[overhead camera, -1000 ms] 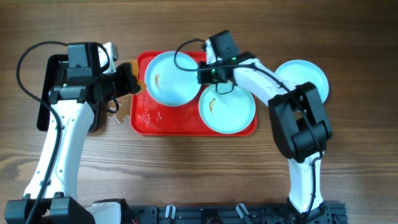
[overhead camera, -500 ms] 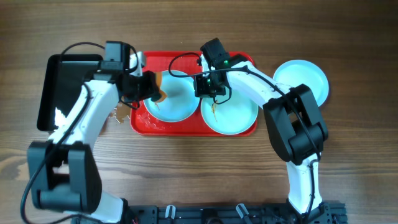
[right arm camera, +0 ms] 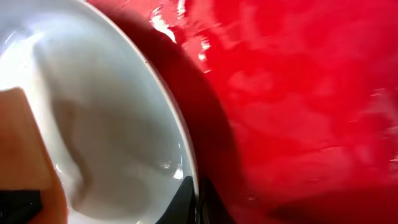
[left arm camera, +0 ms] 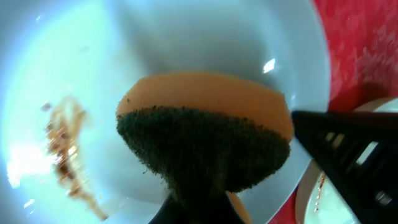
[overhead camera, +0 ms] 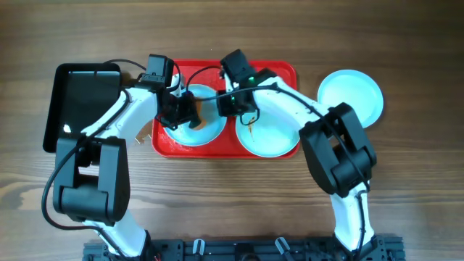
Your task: Clean dirty plates on tray and stack at the side
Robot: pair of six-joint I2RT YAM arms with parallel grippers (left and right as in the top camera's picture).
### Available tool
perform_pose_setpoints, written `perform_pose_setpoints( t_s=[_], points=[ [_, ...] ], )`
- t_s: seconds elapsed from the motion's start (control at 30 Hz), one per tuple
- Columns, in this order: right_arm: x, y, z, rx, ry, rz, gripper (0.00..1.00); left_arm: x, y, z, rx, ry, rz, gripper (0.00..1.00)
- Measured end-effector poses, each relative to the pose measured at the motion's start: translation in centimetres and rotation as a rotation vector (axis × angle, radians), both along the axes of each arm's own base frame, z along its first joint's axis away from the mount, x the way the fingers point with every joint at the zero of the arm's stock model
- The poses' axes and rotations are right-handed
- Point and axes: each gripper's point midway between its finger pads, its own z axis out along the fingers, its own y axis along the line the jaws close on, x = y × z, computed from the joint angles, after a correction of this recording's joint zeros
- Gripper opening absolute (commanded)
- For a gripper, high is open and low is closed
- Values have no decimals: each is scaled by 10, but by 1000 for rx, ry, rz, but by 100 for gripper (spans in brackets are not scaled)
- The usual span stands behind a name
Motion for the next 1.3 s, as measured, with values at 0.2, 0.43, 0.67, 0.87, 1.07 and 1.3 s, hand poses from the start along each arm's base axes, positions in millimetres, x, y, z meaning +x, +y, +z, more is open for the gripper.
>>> perform_pose_setpoints(
  t_s=[0.2, 0.43, 0.67, 0.87, 1.07, 1.3],
  points=[
    [-4, 8, 0, -50, -43, 15, 4, -1, 14, -8, 80, 0, 23, 4],
    [-4, 7, 0, -53, -44, 14, 4, -21, 49, -21, 278, 69, 53, 4],
    [-6, 8, 0, -53, -38, 19, 4, -24, 87, -19, 512, 63, 80, 4],
    [-9, 12, 1, -55, -42, 26, 4, -15, 92, -7, 541, 10, 96, 4],
    [-6, 9, 1, -59, -47, 20, 4, 9, 43, 3, 258, -75, 69, 4],
    [-4, 10, 1, -59, -55, 10, 4, 3, 12, -20, 85, 3, 19, 4]
  ],
)
